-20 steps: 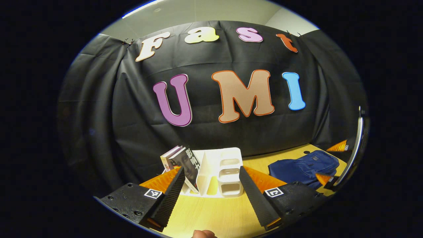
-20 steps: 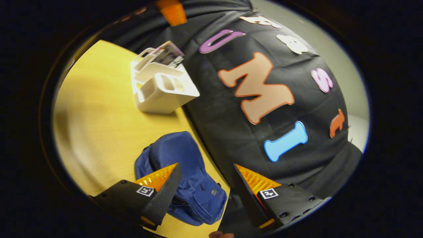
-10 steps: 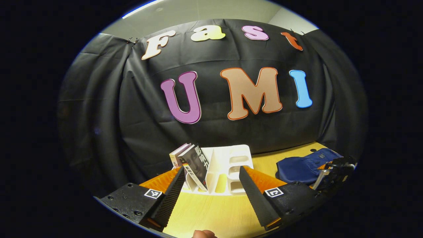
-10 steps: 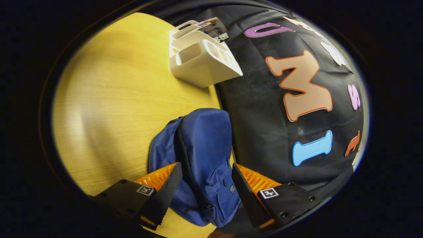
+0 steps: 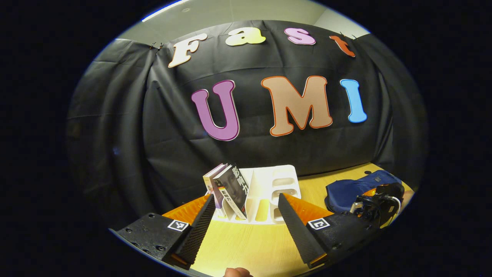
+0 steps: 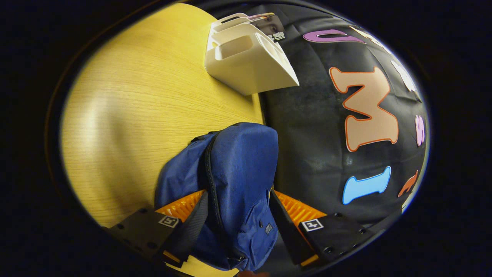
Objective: Open the schoolbag, grab two books from the bookshelf and put them into the schoolbag.
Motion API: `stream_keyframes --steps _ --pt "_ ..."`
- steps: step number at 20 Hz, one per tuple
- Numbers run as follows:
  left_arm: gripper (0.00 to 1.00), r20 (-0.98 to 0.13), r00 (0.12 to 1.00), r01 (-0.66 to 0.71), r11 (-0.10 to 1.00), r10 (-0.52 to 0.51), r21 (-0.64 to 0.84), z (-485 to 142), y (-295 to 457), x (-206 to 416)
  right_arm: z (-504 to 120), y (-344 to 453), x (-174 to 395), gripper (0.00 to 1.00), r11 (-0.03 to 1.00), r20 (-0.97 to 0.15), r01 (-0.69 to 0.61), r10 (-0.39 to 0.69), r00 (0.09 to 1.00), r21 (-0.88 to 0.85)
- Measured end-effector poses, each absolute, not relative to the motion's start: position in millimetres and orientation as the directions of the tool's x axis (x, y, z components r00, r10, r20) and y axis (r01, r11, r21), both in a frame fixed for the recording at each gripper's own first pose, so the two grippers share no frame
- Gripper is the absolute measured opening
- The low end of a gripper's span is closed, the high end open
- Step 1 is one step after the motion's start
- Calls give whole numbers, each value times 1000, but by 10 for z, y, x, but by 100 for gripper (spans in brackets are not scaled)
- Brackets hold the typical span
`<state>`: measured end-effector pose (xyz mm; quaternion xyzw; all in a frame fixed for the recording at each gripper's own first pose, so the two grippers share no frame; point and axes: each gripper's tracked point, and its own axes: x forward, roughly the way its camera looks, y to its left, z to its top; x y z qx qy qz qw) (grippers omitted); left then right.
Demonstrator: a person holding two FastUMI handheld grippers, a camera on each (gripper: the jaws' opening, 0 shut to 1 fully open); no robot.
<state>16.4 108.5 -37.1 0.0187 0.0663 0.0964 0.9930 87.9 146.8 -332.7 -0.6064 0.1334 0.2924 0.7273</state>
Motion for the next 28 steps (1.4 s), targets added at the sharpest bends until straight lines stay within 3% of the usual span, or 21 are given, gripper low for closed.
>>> stream_keyframes --steps 1,2,9,10,11,13,18,20,21,22,24,28 --pt "100 -127 972 -194 980 199 51 -361 1104 155 -3333 1491 907 88 93 -548 -586 262 794 -805" --pt "96 -129 971 -197 979 202 52 -358 1113 150 -3318 1481 912 87 94 -547 -584 255 797 -806" --pt "96 -156 961 -225 974 228 37 -421 1185 81 -3194 1510 1050 87 68 -504 -535 251 826 -842" --pt "96 -156 961 -226 973 229 39 -421 1187 91 -3242 1523 1081 100 63 -511 -541 250 822 -839" --pt "96 -153 961 -225 973 229 41 -402 1194 91 -3307 1554 1107 86 62 -522 -552 250 815 -832" --pt "96 -147 962 -227 973 232 48 -376 1210 93 -3334 1658 1155 81 56 -519 -550 266 813 -833" --pt "100 -155 955 -249 968 253 43 -409 1291 79 -3460 1691 1216 31 78 -536 -570 258 804 -818" --pt "96 -159 953 -254 966 257 40 -416 1296 80 -3528 1688 1173 8 87 -555 -586 237 798 -806" --pt "96 -157 953 -255 966 258 40 -399 1300 80 -3617 1672 1128 17 83 -586 -615 223 779 -785" --pt "96 -157 953 -255 966 258 42 -387 1303 91 -3666 1687 1121 17 79 -600 -627 220 769 -775" --pt "96 -152 954 -256 966 260 44 -374 1315 90 -3667 1670 1129 0 108 -609 -638 215 764 -762" --pt "96 -156 952 -259 965 262 41 -388 1347 85 -3652 1640 1159 0 223 -651 -686 217 728 -693"
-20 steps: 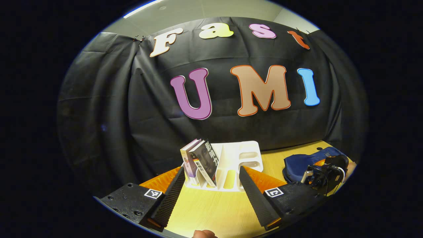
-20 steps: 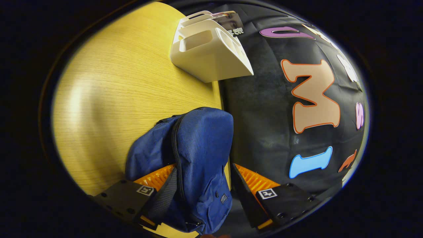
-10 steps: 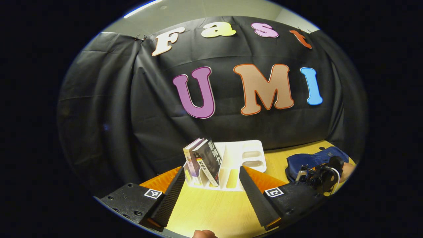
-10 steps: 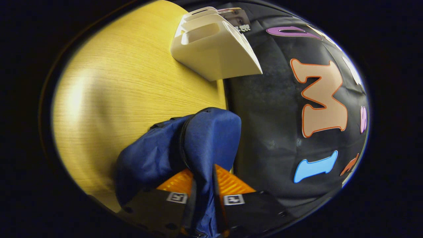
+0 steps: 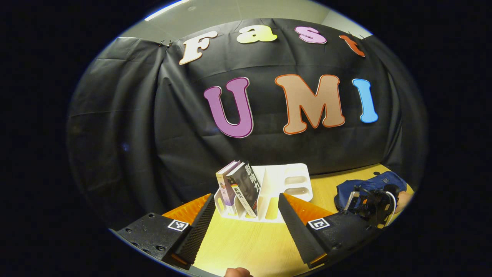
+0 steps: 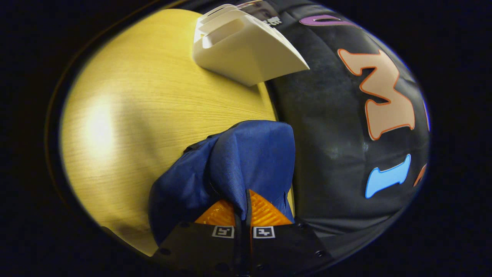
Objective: Open the schoolbag, grab two books from the bookshelf and put them into the schoolbag.
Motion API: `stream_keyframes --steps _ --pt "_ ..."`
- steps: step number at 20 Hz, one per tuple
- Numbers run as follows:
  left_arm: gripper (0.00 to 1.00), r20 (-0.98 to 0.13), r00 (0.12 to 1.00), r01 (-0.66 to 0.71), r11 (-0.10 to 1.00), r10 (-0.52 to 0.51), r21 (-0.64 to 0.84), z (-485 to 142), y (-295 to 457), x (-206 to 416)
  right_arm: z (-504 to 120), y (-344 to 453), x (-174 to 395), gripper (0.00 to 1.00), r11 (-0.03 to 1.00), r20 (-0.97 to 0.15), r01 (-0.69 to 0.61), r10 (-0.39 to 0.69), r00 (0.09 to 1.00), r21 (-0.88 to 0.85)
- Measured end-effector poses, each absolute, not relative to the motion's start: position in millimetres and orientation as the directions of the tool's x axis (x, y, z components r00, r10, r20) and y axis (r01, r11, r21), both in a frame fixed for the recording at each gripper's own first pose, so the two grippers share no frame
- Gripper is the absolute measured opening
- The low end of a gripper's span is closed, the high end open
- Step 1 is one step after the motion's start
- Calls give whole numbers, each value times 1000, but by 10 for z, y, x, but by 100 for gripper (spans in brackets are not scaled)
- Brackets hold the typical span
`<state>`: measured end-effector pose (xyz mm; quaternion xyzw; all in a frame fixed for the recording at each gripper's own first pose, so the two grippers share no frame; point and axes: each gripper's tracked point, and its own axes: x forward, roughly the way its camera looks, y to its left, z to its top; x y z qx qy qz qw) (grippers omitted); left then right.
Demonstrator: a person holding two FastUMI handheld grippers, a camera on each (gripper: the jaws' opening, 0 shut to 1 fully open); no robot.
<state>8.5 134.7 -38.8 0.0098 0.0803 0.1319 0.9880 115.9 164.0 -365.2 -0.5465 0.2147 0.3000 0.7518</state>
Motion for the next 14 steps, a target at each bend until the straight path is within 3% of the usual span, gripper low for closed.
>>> stream_keyframes --steps 1,4,9,11,12,13,14 --pt "96 -158 952 -260 965 262 39 -387 1352 95 -3642 1638 1158 4 241 -661 -697 222 717 -675" --pt "100 -152 952 -262 964 264 36 -365 1382 132 -3552 1649 1171 0 325 -667 -707 243 705 -628" --pt "96 -154 955 -250 968 252 33 -363 1396 222 -3276 1557 1236 9 443 -661 -703 277 697 -556" --pt "100 -155 956 -249 968 249 26 -369 1399 259 -3128 1516 1285 2 492 -650 -692 290 702 -528" --pt "96 -155 956 -248 969 248 23 -376 1400 266 -3064 1489 1328 0 527 -642 -679 293 709 -510" --pt "96 -156 957 -245 969 245 21 -373 1403 285 -2965 1442 1369 8 566 -635 -666 296 714 -486" --pt "96 -155 957 -244 970 244 18 -369 1407 294 -2914 1376 1385 8 601 -641 -656 290 711 -456"
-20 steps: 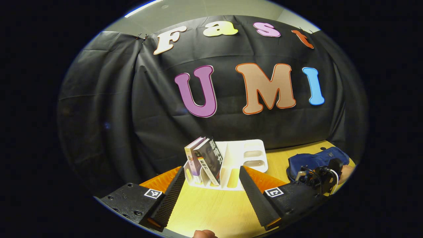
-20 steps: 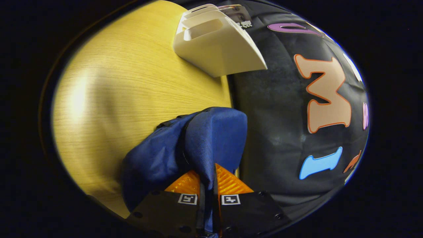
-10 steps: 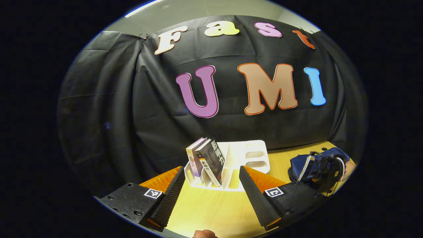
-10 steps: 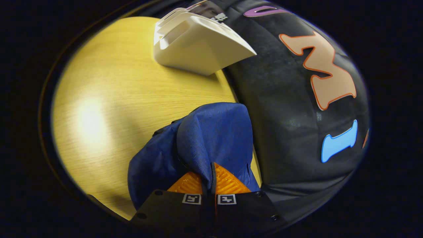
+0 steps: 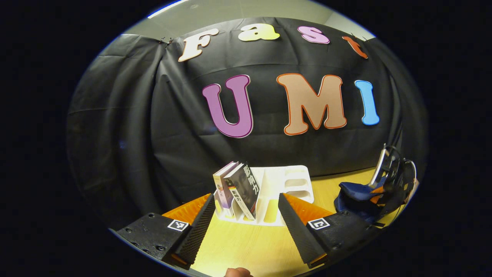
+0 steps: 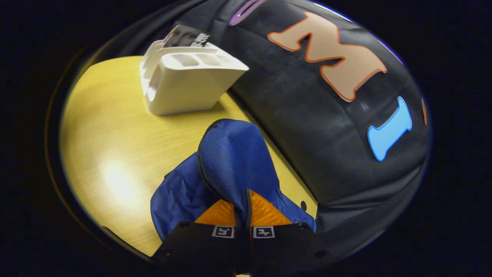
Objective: Open the schoolbag, grab two books from the bookshelf and put them into the schoolbag.
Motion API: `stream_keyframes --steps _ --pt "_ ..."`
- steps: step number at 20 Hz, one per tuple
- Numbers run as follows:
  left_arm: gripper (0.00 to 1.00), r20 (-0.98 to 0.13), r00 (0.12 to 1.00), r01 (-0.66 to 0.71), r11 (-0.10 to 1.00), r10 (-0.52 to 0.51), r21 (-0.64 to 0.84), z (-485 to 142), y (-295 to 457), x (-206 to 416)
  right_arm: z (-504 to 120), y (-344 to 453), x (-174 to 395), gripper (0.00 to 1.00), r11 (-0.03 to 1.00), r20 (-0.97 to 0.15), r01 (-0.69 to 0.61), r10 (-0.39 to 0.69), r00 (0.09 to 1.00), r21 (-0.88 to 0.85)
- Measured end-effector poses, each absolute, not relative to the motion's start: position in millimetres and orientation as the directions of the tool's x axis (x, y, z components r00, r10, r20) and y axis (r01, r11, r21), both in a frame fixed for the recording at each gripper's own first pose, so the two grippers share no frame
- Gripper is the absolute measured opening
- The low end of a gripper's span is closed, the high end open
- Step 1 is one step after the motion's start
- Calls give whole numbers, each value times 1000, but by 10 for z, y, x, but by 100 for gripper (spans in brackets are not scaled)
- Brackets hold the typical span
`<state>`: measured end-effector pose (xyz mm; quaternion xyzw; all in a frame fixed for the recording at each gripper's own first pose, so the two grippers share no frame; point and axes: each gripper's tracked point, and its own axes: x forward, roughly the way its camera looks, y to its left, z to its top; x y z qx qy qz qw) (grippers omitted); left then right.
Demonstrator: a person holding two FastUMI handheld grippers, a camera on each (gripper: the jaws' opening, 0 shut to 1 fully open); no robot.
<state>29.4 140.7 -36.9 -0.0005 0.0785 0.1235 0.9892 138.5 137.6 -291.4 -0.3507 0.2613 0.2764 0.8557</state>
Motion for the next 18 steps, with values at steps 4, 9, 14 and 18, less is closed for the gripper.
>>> stream_keyframes --steps 4,9,14,18 --pt "96 -150 960 -236 971 238 26 -346 1408 376 -2654 1177 1528 0 739 -623 -582 288 727 -338" --pt "100 -144 965 -218 975 221 39 -297 1372 490 -2360 873 1665 4 877 -608 -461 294 738 -136" --pt "96 -136 971 -190 980 198 64 -246 1340 628 -2260 623 1721 4 947 -577 -291 313 755 133" --pt "96 -128 972 -188 978 199 90 -203 1440 756 -2190 376 1773 4 952 -547 -147 276 790 268"
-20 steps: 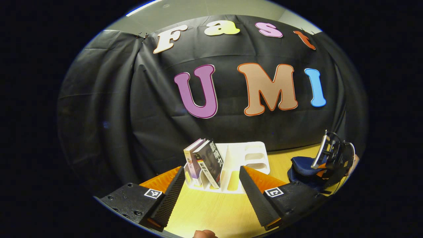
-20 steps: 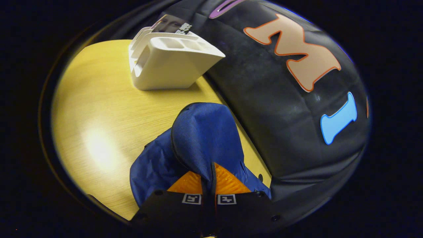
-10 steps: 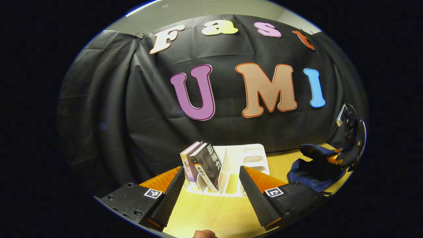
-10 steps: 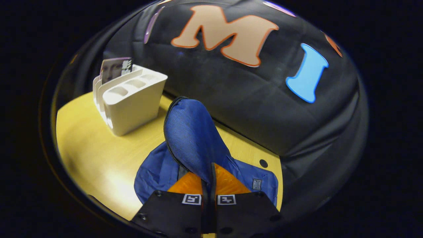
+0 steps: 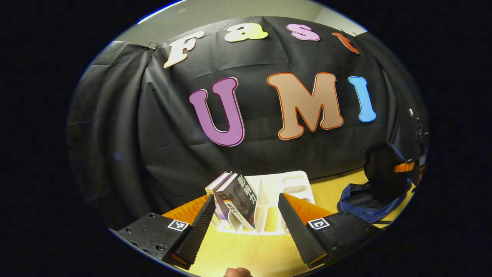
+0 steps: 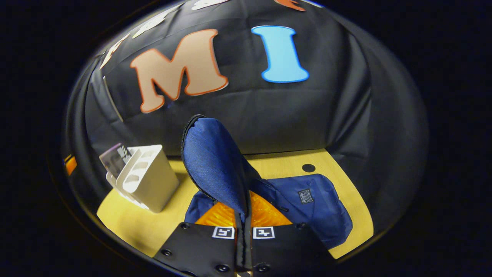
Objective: Open the schoolbag, grab two books from the bookshelf and put them into the schoolbag.
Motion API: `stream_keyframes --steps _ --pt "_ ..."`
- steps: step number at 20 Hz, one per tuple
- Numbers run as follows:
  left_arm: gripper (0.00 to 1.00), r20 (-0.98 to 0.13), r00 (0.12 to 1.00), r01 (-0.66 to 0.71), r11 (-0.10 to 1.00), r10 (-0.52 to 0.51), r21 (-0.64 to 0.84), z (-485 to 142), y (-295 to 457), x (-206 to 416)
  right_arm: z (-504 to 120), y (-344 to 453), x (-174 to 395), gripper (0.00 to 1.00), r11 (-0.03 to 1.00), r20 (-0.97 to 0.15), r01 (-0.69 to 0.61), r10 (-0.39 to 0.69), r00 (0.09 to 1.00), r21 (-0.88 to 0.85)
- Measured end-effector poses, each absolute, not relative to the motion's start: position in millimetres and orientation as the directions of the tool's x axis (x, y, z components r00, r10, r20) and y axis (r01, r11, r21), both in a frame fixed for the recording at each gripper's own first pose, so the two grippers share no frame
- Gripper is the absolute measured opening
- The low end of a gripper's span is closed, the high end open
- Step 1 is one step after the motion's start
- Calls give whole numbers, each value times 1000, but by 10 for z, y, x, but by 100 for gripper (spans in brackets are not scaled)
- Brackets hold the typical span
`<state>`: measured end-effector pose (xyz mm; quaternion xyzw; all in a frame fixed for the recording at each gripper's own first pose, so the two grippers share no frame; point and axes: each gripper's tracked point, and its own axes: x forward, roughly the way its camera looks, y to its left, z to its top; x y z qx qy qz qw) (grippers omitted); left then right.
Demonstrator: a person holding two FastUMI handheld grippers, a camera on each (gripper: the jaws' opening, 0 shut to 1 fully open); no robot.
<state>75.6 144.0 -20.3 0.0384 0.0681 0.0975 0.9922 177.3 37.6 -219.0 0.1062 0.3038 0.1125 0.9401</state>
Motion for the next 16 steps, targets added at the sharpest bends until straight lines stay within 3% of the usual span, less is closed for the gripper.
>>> stream_keyframes --steps 8,12,16 --pt "96 -199 973 -108 992 120 70 -378 1598 1251 -2197 221 1779 3 892 -523 54 213 825 448" --pt "96 -356 934 -31 999 44 42 -669 1817 1651 -2195 200 1776 3 903 -524 48 203 827 426" --pt "96 -553 833 -38 997 -6 -67 -1075 2146 1899 -2209 176 1753 3 903 -526 71 182 830 425"
